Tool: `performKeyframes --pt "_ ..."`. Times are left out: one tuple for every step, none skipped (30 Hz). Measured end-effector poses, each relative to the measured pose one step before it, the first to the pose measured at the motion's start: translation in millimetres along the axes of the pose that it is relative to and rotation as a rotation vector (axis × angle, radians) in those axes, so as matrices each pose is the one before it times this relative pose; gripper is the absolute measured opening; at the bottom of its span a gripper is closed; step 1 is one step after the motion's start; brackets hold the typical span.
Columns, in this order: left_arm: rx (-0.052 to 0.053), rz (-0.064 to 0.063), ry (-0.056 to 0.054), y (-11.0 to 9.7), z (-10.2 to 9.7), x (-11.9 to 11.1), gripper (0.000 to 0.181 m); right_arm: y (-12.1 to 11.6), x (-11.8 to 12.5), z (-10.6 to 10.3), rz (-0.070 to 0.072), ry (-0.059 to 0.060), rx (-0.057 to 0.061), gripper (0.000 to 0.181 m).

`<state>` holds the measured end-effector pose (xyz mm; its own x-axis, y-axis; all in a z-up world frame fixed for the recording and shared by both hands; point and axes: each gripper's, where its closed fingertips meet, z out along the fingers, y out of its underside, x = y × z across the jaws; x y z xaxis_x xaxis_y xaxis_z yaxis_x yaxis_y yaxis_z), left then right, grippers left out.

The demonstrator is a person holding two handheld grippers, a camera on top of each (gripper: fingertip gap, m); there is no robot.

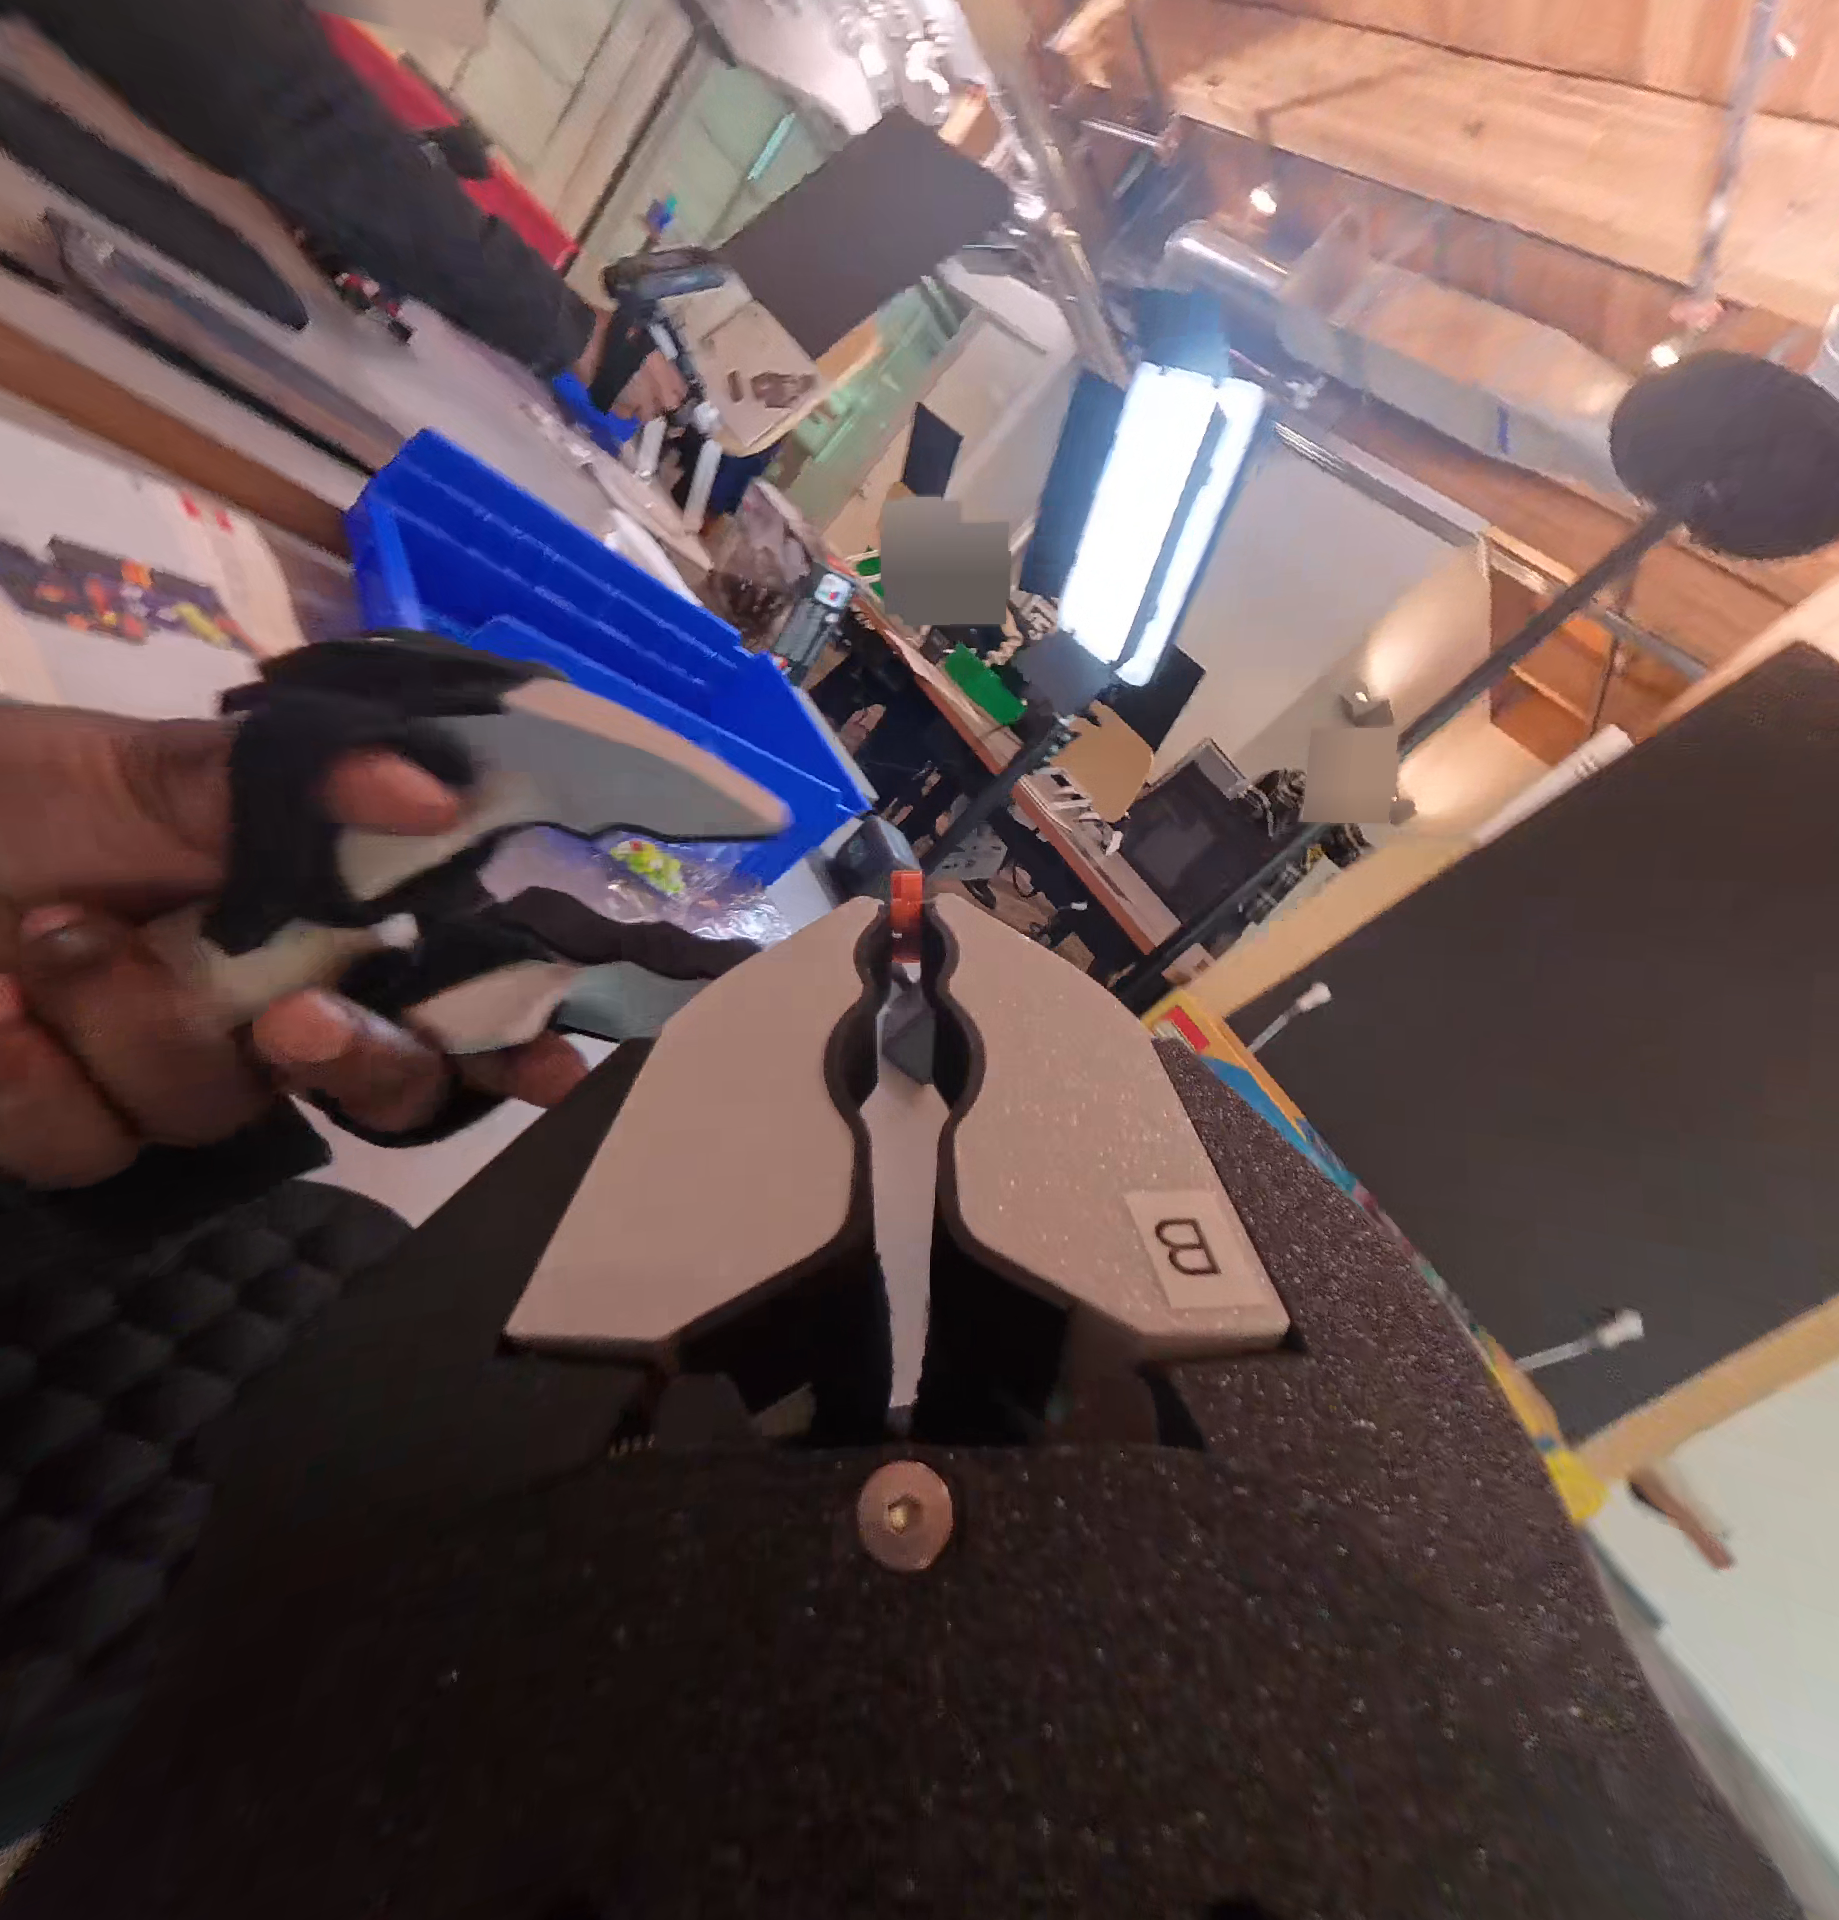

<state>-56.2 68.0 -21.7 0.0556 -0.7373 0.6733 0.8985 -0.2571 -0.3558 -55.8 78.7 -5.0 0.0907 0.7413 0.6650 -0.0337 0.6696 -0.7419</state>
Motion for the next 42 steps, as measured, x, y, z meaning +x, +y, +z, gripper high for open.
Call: performKeyframes --pt "-0.0242 0.0659 -0.0393 0.33 -2.44 -2.24 0.040 5.31 12.34 -4.61 0.0473 0.0285 -0.0118 0.005" --pt "-0.0263 0.0761 -0.0391 0.32 -3.15 -1.34 0.042 7.09 13.32 -4.21 0.0498 0.0235 -0.0223 0.005" --pt "-0.0299 0.0878 -0.0432 0.30 -3.67 -1.48 0.043 7.26 15.15 -4.28 0.0437 0.0260 -0.0233 0.005" --pt "-0.0365 0.0967 -0.0552 0.83 -4.30 -2.95 0.047 5.48 18.15 -4.81 0.0332 0.0380 -0.0140 0.004" --pt "-0.0412 0.1016 -0.0625 1.32 -5.03 -4.21 0.054 5.82 20.30 -4.02 0.0393 0.0367 -0.0249 0.004" --pt "-0.0440 0.1063 -0.0599 1.78 -5.60 -4.45 0.058 7.63 19.26 -2.20 0.0499 0.0143 -0.0531 0.005" --pt "-0.0429 0.1032 -0.0649 2.00 -6.45 -6.07 0.063 6.97 20.12 -1.35 0.0466 0.0121 -0.0608 0.005" --pt "-0.0341 0.0939 -0.0665 1.61 -6.63 -7.00 0.068 4.44 20.86 -0.87 0.0278 0.0107 -0.0490 0.004" --pt "-0.0193 0.0819 -0.0597 0.70 -6.47 -7.04 0.077 3.89 21.28 0.19 0.0075 0.0058 -0.0450 0.004" --pt "-0.0049 0.0698 -0.0460 -0.23 -6.10 -5.80 0.084 7.49 23.24 1.91 0.0016 0.0069 -0.0664 0.005" --pt "0.0034 0.0567 -0.0323 -0.70 -5.81 -4.24 0.086 10.18 26.31 3.41 0.0065 0.0190 -0.0793 0.005" --pt "0.0119 0.0406 -0.0182 -1.31 -5.33 -2.37 0.086 9.82 28.56 4.86 -0.0006 0.0315 -0.0643 0.005" --pt "0.0143 0.0298 -0.0087 -1.44 -4.48 -1.09 0.086 12.02 28.20 7.18 -0.0064 0.0261 -0.0671 0.005" --pt "0.0090 0.0148 -0.0118 -0.94 -3.46 -1.34 0.086 13.88 27.34 9.26 0.0062 0.0232 -0.0680 0.005" --pt "0.0069 -0.0024 -0.0129 -1.04 -2.45 -1.44 0.088 16.02 26.10 11.55 0.0080 0.0219 -0.0712 0.005" --pt "0.0089 -0.0106 0.0019 -1.42 -1.61 0.84 0.092 18.85 22.40 13.72 0.0079 0.0080 -0.0845 0.005" --pt "0.0113 -0.0146 0.0132 -1.86 -1.05 2.82 0.094 19.03 21.57 14.98 0.0273 0.0191 -0.0803 0.005" --pt "0.0138 -0.0168 0.0112 -2.49 -0.71 2.76 0.096 17.77 18.65 15.73 0.0383 0.0189 -0.0719 0.005" --pt "0.0152 -0.0133 0.0052 -2.66 -0.42 2.25 0.099 15.49 13.51 15.80 0.0466 0.0040 -0.0602 0.005" --pt "0.0102 -0.0027 0.0030 -2.14 -0.51 1.84 0.101 14.08 9.45 15.00 0.0445 -0.0052 -0.0578 0.005" --pt "0.0015 0.0062 -0.0003 -1.12 -0.55 1.07 0.103 13.81 9.21 13.60 0.0328 0.0084 -0.0622 0.005" --pt "-0.0072 0.0124 -0.0055 0.05 -0.63 -0.02 0.103 13.02 9.76 12.02 0.0175 0.0259 -0.0597 0.005" --pt "-0.0100 0.0159 -0.0015 0.18 -0.67 0.01 0.104 12.63 8.20 10.57 0.0118 0.0257 -0.0591 0.005" --pt "-0.0059 0.0144 -0.0002 -0.39 -0.77 0.08 0.106 10.61 5.18 9.19 0.0208 0.0108 -0.0485 0.005" --pt "-0.0003 0.0097 -0.0011 -1.25 -0.91 -0.39 0.107 8.67 3.63 7.54 0.0283 0.0019 -0.0381 0.005" --pt "0.0043 0.0029 -0.0003 -1.93 -0.99 -0.41 0.108 6.88 3.04 6.01 0.0285 0.0003 -0.0277 0.007" --pt "0.0095 -0.0027 -0.0014 -2.58 -0.96 -0.81 0.108 5.76 2.23 5.17 0.0292 -0.0029 -0.0221 0.011" --pt "0.0097 -0.0034 -0.0009 -2.41 -0.82 -0.87 0.108 4.67 0.70 4.21 0.0265 -0.0131 -0.0205 0.014" --pt "0.0086 -0.0031 0.0018 -1.90 -0.57 -0.63 0.108 2.42 1.12 2.66 0.0210 -0.0068 -0.0081 0.020" --pt "0.0068 -0.0041 -0.0024 -1.20 -0.39 -1.19 0.108 -0.17 3.80 0.80 0.0224 0.0154 0.0116 0.026" --pt "0.0039 -0.0045 -0.0059 -0.50 0.20 -1.61 0.108 -1.20 2.59 0.04 0.0178 0.0106 0.0200 0.028" --pt "-0.0007 -0.0016 -0.0017 0.38 0.56 -0.67 0.108 1.78 -0.40 0.76 0.0058 -0.0058 -0.0023 0.026" --pt "-0.0055 0.0002 0.0048 1.01 0.97 0.68 0.108 6.81 -1.89 1.86 -0.0087 -0.0141 -0.0442 0.024" --pt "-0.0068 0.0002 0.0062 1.27 1.34 1.34 0.108 4.68 2.02 0.91 0.0007 0.0129 -0.0349 0.028" --pt "-0.0041 0.0016 0.0060 0.77 1.39 1.92 0.109 -4.56 3.39 -2.43 0.0121 0.0232 0.0378 0.034" --pt "-0.0007 0.0025 0.0050 0.45 1.32 1.79 0.110 -10.16 -0.78 -4.66 0.0180 -0.0061 0.0818 0.035" --pt "0.0012 -0.0001 0.0055 0.18 1.13 1.71 0.111 -7.14 -2.19 -3.48 0.0220 -0.0193 0.0518 0.034" --pt "0.0005 -0.0029 0.0041 0.10 1.09 1.33 0.113 -0.52 -1.56 -1.23 0.0145 -0.0165 -0.0045 0.036" --pt "-0.0037 -0.0046 0.0050 0.43 0.93 1.25 0.115 1.79 -0.97 0.30 0.0104 -0.0154 -0.0235 0.052" --pt "-0.0033 -0.0053 0.0063 0.17 0.71 1.27 0.118 -0.45 0.27 -0.60 0.0166 -0.0078 -0.0039 0.064" --pt "0.0000 -0.0044 0.0036 -0.51 0.30 1.02 0.123 -5.26 1.46 -3.14 0.0198 0.0012 0.0362 0.066" --pt "-0.0018 -0.0024 -0.0073 -0.24 0.15 -0.32 0.129 -9.75 0.54 -5.14 0.0238 -0.0039 0.0696 0.066"
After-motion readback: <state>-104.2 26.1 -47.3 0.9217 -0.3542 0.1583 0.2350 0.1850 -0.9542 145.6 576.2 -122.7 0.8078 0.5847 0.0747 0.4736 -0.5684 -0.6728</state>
